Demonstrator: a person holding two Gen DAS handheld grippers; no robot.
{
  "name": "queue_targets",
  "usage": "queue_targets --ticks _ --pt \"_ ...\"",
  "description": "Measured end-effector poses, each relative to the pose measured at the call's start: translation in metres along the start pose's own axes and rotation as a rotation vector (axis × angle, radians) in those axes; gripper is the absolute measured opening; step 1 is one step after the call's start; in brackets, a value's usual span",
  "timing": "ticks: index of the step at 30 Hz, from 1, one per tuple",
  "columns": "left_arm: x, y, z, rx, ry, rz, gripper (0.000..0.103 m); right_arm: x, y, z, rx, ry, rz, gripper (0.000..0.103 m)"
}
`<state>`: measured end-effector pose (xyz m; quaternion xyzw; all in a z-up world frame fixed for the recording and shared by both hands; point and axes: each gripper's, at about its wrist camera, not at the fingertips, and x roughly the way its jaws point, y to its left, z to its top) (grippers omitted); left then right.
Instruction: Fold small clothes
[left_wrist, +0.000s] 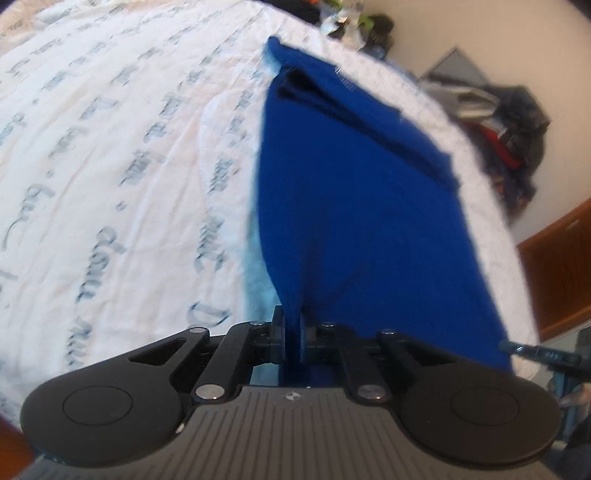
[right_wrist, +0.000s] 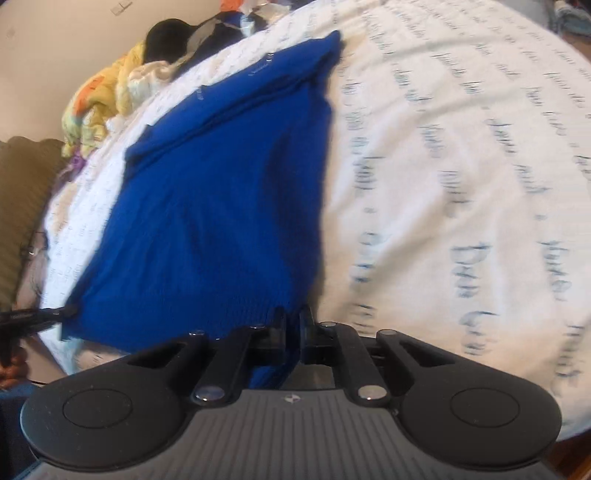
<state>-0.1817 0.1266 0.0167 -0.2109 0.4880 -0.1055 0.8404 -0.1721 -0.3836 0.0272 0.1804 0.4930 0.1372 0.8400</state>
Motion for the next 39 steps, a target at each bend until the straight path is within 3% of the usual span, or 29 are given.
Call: queue_targets --ticks 1,3,5,6,8,11,12,13,16,18,19,20,21,22,27,30,34,37,38,39 --pt "0.004 0.002 -0.004 0.016 -0.010 0.008 0.014 0.007 -0.001 -0.004 -0.004 0.019 -0.012 0.005" --pt "0.003 -0.002 -0.002 0.053 -0.013 0.023 0.014 0.011 0.004 -0.008 -0.034 -0.024 -0.003 0.005" --pt "-0.004 -0.008 0.007 0.079 -0.038 0.068 0.022 0.011 0.005 -0.001 -0.035 -0.003 -0.004 0.011" --pt "-0.012 -0.014 0.014 0.110 -0.088 0.108 0.025 0.010 0.006 0.006 -0.008 0.002 -0.003 0.017" --pt "-0.021 -0.031 0.033 0.209 -0.199 0.141 0.051 0.003 0.011 0.025 0.025 -0.077 0.002 0.023" --pt "0.004 -0.071 0.068 0.317 -0.324 0.088 0.074 0.017 0.038 0.070 -0.048 -0.253 0.030 0.050" --pt "0.024 -0.085 0.080 0.338 -0.341 0.084 0.074 0.030 0.049 0.085 -0.084 -0.289 0.039 0.066" --pt "0.047 -0.097 0.092 0.347 -0.335 0.092 0.071 0.049 0.059 0.100 -0.112 -0.314 0.048 0.071" --pt "0.114 -0.120 0.117 0.365 -0.305 0.162 0.069 0.111 0.083 0.141 -0.143 -0.307 0.030 0.069" --pt "0.149 -0.120 0.121 0.375 -0.259 0.244 0.068 0.144 0.096 0.152 -0.190 -0.294 -0.061 0.069" --pt "0.151 -0.120 0.115 0.422 -0.314 0.271 0.077 0.156 0.101 0.151 -0.225 -0.276 -0.131 0.069" --pt "0.155 -0.114 0.105 0.465 -0.341 0.317 0.096 0.161 0.103 0.144 -0.279 -0.297 -0.182 0.069" --pt "0.151 -0.104 0.105 0.433 -0.332 0.312 0.101 0.160 0.101 0.132 -0.349 -0.327 -0.222 0.069" --pt "0.148 -0.094 0.107 0.395 -0.314 0.286 0.103 0.156 0.095 0.120 -0.394 -0.364 -0.235 0.074" --pt "0.140 -0.078 0.107 0.342 -0.340 0.288 0.103 0.125 0.055 0.111 -0.281 -0.383 -0.234 0.074" --pt "0.147 -0.087 0.108 0.366 -0.336 0.327 0.103 0.117 0.075 0.116 -0.283 -0.319 -0.289 0.075" --pt "0.139 -0.082 0.105 0.362 -0.338 0.320 0.103 0.108 0.117 0.103 -0.302 -0.331 -0.142 0.081" --pt "0.139 -0.081 0.105 0.363 -0.338 0.322 0.103 0.134 0.128 0.086 -0.387 -0.245 -0.187 0.082" --pt "0.138 -0.081 0.104 0.364 -0.338 0.321 0.103 0.134 0.129 0.071 -0.457 -0.312 -0.215 0.088" --pt "0.138 -0.081 0.104 0.363 -0.339 0.321 0.103 0.133 0.123 0.065 -0.452 -0.334 -0.225 0.103"
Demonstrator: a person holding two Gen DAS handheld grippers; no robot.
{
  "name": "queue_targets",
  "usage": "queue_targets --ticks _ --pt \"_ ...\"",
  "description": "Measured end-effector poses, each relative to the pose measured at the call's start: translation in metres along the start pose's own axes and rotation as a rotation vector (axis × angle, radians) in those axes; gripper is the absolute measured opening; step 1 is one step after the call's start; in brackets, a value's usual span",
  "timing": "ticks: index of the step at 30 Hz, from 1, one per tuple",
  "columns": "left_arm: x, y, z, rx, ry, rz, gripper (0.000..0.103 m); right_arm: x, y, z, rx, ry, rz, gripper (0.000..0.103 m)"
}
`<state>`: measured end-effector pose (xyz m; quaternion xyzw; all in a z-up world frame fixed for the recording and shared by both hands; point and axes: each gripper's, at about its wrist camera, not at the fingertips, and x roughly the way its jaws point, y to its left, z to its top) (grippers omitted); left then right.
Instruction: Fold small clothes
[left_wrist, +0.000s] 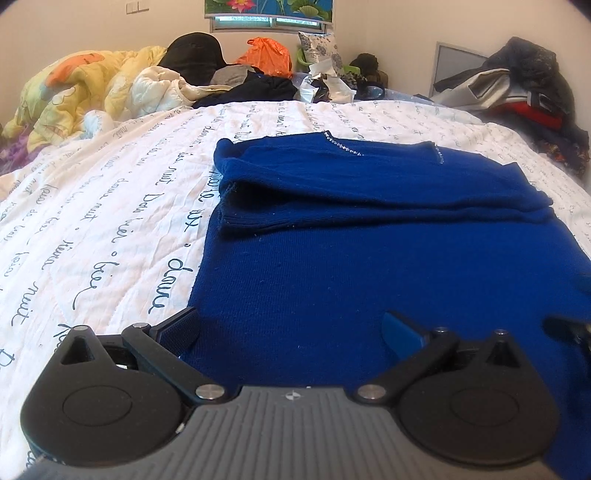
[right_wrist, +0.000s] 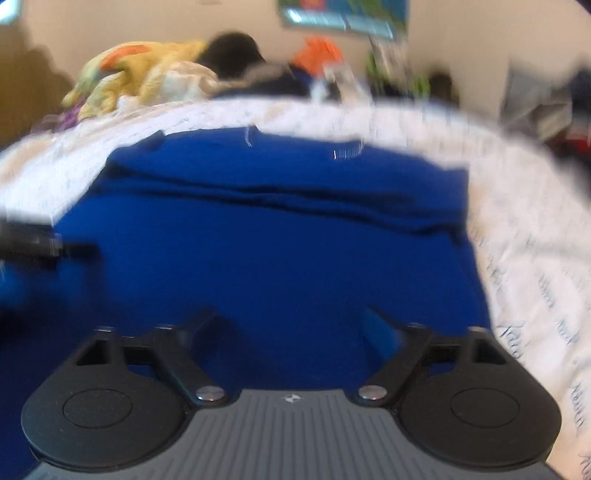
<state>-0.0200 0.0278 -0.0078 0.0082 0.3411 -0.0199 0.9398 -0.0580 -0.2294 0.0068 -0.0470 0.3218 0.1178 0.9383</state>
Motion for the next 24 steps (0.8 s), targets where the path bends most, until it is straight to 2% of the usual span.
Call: queue_targets --ticks 1,2,7,9,12,14,15,17,18,24 --pt "0.000 0.000 0.000 0.000 0.000 0.000 0.103 -0.001 -0.010 -0.001 0.064 0.024 0.018 0.103" --pt "0.000 0.000 0.000 0.000 0.000 0.002 0.103 -0.005 -0.016 -0.004 0.072 0.022 0.008 0.103" --pt "-0.003 -0.003 -0.002 -0.001 0.004 0.020 0.103 -0.013 -0.021 -0.013 0.062 0.015 -0.008 0.103" --pt "-0.012 -0.006 -0.002 -0.009 0.032 0.028 0.102 -0.008 -0.021 -0.007 0.067 0.014 -0.008 0.103" --pt "-0.038 -0.010 -0.008 -0.058 0.032 -0.080 0.103 -0.005 -0.019 -0.006 0.069 0.013 -0.007 0.103" --pt "-0.050 -0.015 -0.020 -0.063 0.030 -0.119 0.103 -0.005 -0.018 -0.006 0.068 0.013 -0.007 0.103" --pt "-0.049 -0.018 -0.027 -0.051 0.047 -0.123 0.103 -0.005 -0.018 -0.006 0.068 0.013 -0.007 0.103" --pt "-0.051 -0.029 -0.045 0.042 0.010 -0.055 0.103 -0.005 -0.019 -0.006 0.068 0.013 -0.007 0.103" --pt "-0.054 -0.032 -0.047 0.066 0.008 -0.051 0.103 -0.005 -0.019 -0.006 0.068 0.013 -0.007 0.103" --pt "-0.065 -0.018 -0.058 0.123 0.003 -0.084 0.103 -0.009 -0.021 -0.010 0.046 0.021 0.008 0.103"
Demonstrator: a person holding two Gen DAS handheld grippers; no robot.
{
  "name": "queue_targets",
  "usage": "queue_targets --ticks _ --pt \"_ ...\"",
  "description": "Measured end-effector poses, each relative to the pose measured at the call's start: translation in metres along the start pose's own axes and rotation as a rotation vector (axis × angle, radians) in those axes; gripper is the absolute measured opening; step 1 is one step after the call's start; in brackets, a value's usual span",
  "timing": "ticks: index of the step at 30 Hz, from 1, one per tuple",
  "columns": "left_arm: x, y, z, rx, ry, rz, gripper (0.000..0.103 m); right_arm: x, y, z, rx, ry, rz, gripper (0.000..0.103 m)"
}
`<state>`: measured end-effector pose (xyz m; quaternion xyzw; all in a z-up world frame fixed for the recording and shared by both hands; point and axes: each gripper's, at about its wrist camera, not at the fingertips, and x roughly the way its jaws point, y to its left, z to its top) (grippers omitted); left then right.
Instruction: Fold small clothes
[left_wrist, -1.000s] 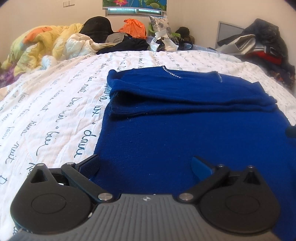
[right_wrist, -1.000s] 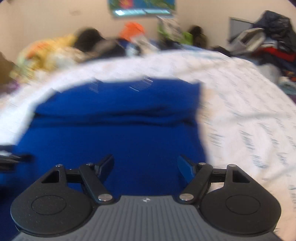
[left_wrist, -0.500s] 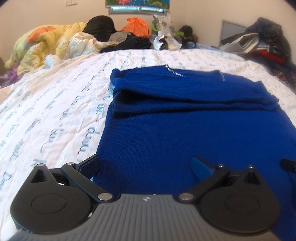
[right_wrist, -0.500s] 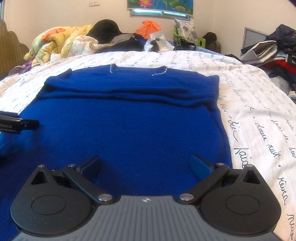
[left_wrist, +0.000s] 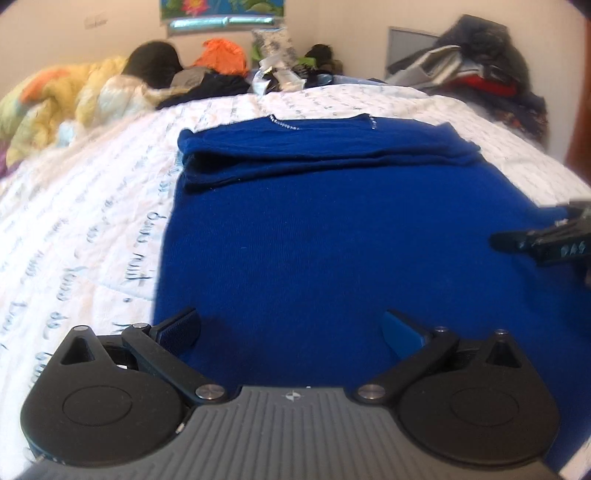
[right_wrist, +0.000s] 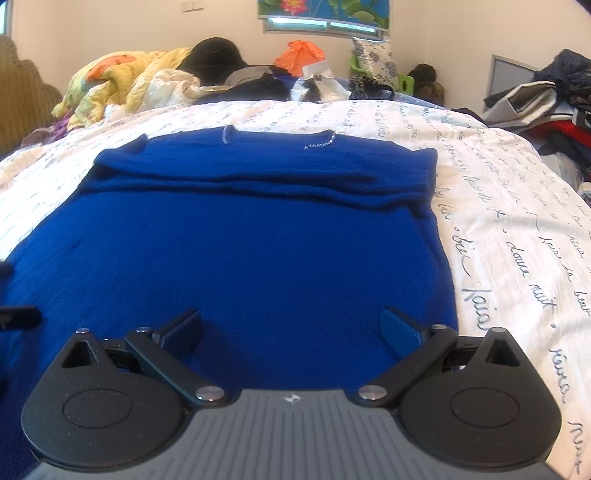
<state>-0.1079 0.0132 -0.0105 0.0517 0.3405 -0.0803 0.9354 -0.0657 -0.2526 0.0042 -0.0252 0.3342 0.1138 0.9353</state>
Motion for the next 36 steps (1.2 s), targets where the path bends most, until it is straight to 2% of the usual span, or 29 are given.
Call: queue_targets --ticks 3,5,6,8,10,13,14,15,16,17,18,20,23,24,25,26,28,30,32,33,34,36 --pt "-0.005 0.013 0.002 -0.028 0.039 0.004 0.103 -0.005 -0.003 0.000 0.007 0.025 -0.013 0.103" --pt "-0.002 0.012 0.018 0.007 0.020 -0.018 0.103 -0.005 -0.007 0.016 0.023 0.063 0.020 0.103" --pt "0.004 0.010 0.029 0.037 -0.004 -0.021 0.103 -0.006 -0.011 0.026 0.047 0.040 0.033 0.103" --pt "0.026 0.001 0.055 0.092 -0.042 -0.014 0.103 0.000 -0.017 0.050 0.093 -0.027 0.037 0.103" --pt "0.061 -0.003 0.080 0.099 -0.044 -0.006 0.103 0.019 -0.020 0.075 0.096 -0.048 0.018 0.103" --pt "0.116 -0.003 0.106 0.086 0.037 0.059 0.103 0.065 -0.022 0.097 0.056 0.000 -0.045 0.103" --pt "0.122 0.005 0.108 0.038 0.024 0.030 0.103 0.080 -0.022 0.097 0.028 0.042 -0.070 0.103" --pt "0.126 0.015 0.108 -0.002 0.038 0.001 0.103 0.091 -0.025 0.091 0.011 0.098 -0.085 0.103" --pt "0.125 0.019 0.104 0.010 0.022 0.002 0.103 0.088 -0.034 0.079 0.060 0.048 -0.040 0.103" --pt "0.121 0.023 0.098 0.025 -0.004 0.002 0.103 0.083 -0.039 0.069 0.031 0.010 -0.031 0.103" --pt "0.119 0.032 0.095 -0.008 0.004 -0.013 0.103 0.080 -0.046 0.064 0.043 0.017 -0.024 0.103" --pt "0.117 0.038 0.094 -0.003 0.000 -0.004 0.103 0.080 -0.051 0.059 0.039 0.016 -0.018 0.103" --pt "0.110 0.037 0.097 -0.027 0.011 0.069 0.103 0.089 -0.050 0.063 0.026 0.028 -0.026 0.103" --pt "0.102 0.033 0.096 -0.023 0.015 0.096 0.099 0.088 -0.048 0.068 0.036 0.049 -0.044 0.103" --pt "0.090 0.028 0.094 -0.024 0.006 0.094 0.093 0.083 -0.045 0.072 0.062 0.057 -0.068 0.103" --pt "0.080 0.025 0.093 -0.034 -0.011 0.067 0.096 0.073 -0.039 0.076 0.095 0.036 -0.073 0.103" --pt "0.060 0.015 0.087 -0.067 -0.038 0.002 0.102 0.057 -0.024 0.078 0.132 -0.018 0.008 0.103" --pt "0.054 0.003 0.079 -0.059 -0.016 -0.037 0.102 0.061 -0.005 0.074 0.108 0.021 0.051 0.103" --pt "0.058 -0.006 0.064 -0.019 0.031 -0.038 0.102 0.076 0.014 0.065 0.031 0.090 0.017 0.103" --pt "0.060 -0.007 0.054 0.007 0.031 -0.024 0.103 0.078 0.020 0.057 -0.017 0.069 -0.009 0.103" --pt "0.053 -0.002 0.045 0.013 -0.009 -0.021 0.103 0.073 0.021 0.048 -0.037 0.036 -0.003 0.103" --pt "0.042 0.012 0.036 0.000 0.005 -0.004 0.103 0.061 0.006 0.034 -0.025 0.018 0.018 0.103"
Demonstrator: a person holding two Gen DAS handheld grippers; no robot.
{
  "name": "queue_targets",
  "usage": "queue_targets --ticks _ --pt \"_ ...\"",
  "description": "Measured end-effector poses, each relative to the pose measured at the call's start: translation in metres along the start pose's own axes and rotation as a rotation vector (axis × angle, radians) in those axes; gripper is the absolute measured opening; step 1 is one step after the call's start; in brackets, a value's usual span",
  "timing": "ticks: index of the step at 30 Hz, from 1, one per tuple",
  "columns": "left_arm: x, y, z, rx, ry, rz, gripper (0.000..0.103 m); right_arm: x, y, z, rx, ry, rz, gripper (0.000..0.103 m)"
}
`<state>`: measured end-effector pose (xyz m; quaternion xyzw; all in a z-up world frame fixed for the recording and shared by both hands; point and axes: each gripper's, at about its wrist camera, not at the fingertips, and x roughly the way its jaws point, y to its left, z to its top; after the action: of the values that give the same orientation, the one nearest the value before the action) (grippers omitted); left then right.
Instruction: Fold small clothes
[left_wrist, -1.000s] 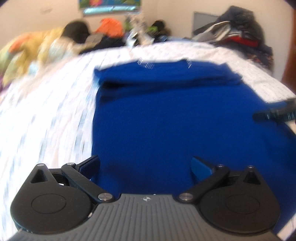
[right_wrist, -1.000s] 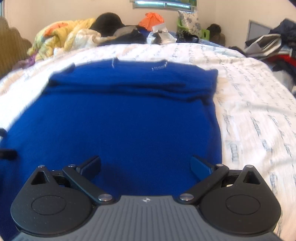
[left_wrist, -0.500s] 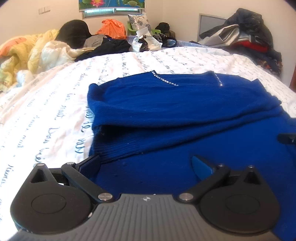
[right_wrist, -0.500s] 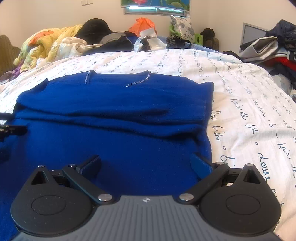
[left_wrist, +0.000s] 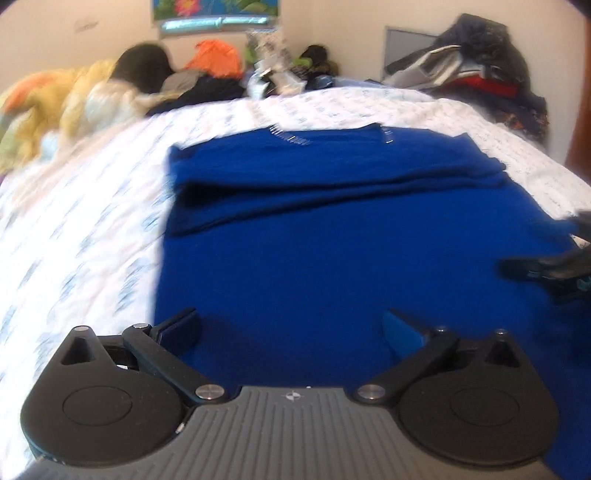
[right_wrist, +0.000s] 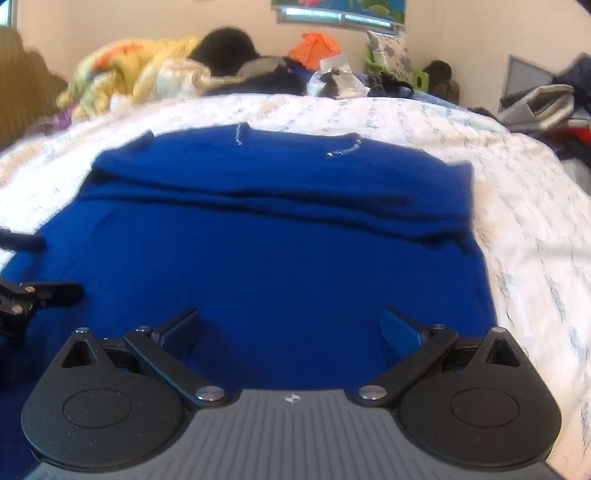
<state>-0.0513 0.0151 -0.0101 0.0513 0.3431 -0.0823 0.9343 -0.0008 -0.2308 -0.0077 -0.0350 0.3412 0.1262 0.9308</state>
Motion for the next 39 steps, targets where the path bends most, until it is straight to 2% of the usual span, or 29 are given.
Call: queue_targets --ticks 3,6,7,9,11,13,14,16,19,21,23,25,26,28,30,32,34,37,39 --pt "-0.022 0.010 -0.016 -0.006 0.015 0.053 0.103 -0.025 -0.020 -0.020 0.012 0.004 -0.006 0.103" --pt "-0.045 -0.003 -0.019 -0.014 0.029 0.009 0.101 -0.046 -0.014 -0.018 0.047 0.068 -0.068 0.103" --pt "-0.053 -0.012 -0.020 -0.006 0.015 -0.021 0.101 -0.052 -0.009 -0.016 0.053 0.063 -0.053 0.103" --pt "-0.067 -0.030 -0.026 0.023 -0.004 -0.106 0.103 -0.071 0.010 -0.016 0.034 0.038 0.032 0.103" --pt "-0.073 -0.044 -0.037 0.058 0.024 -0.147 0.103 -0.079 0.026 -0.025 -0.015 0.066 0.110 0.103" --pt "-0.074 -0.052 -0.057 0.103 0.072 -0.139 0.103 -0.077 0.036 -0.043 -0.065 0.119 0.116 0.103" --pt "-0.083 -0.051 -0.067 0.129 0.032 -0.126 0.103 -0.087 0.041 -0.055 -0.120 0.063 0.093 0.103" --pt "-0.096 -0.037 -0.079 0.094 0.052 -0.137 0.103 -0.104 0.030 -0.073 -0.090 0.041 0.121 0.103" --pt "-0.114 -0.031 -0.087 0.096 0.067 -0.083 0.103 -0.120 0.018 -0.074 -0.046 0.108 0.085 0.103" --pt "-0.126 -0.039 -0.087 0.122 0.039 -0.090 0.102 -0.130 0.027 -0.067 -0.025 0.143 0.048 0.103" --pt "-0.133 -0.046 -0.090 0.144 0.001 -0.138 0.103 -0.140 0.045 -0.064 -0.064 0.092 0.122 0.103" --pt "-0.124 -0.051 -0.093 0.172 0.042 -0.160 0.103 -0.137 0.061 -0.069 -0.108 0.104 0.193 0.103" --pt "-0.121 -0.050 -0.095 0.171 0.061 -0.166 0.103 -0.131 0.067 -0.074 -0.126 0.141 0.203 0.103" --pt "-0.126 -0.036 -0.103 0.132 0.056 -0.196 0.103 -0.140 0.070 -0.090 -0.209 0.076 0.187 0.103" --pt "-0.135 -0.026 -0.108 0.135 0.061 -0.164 0.103 -0.151 0.057 -0.097 -0.177 0.101 0.208 0.103" --pt "-0.148 -0.015 -0.112 0.099 0.068 -0.110 0.103 -0.163 0.045 -0.100 -0.204 0.164 0.185 0.103" --pt "-0.161 0.003 -0.113 0.013 0.062 -0.091 0.103 -0.177 0.032 -0.094 -0.154 0.205 0.161 0.103" --pt "-0.166 0.040 -0.106 -0.249 0.101 -0.174 0.103 -0.192 -0.009 -0.081 0.146 0.162 0.264 0.103" --pt "-0.159 0.065 -0.106 -0.443 0.137 -0.256 0.103 -0.187 -0.047 -0.081 0.383 0.190 0.323 0.103"
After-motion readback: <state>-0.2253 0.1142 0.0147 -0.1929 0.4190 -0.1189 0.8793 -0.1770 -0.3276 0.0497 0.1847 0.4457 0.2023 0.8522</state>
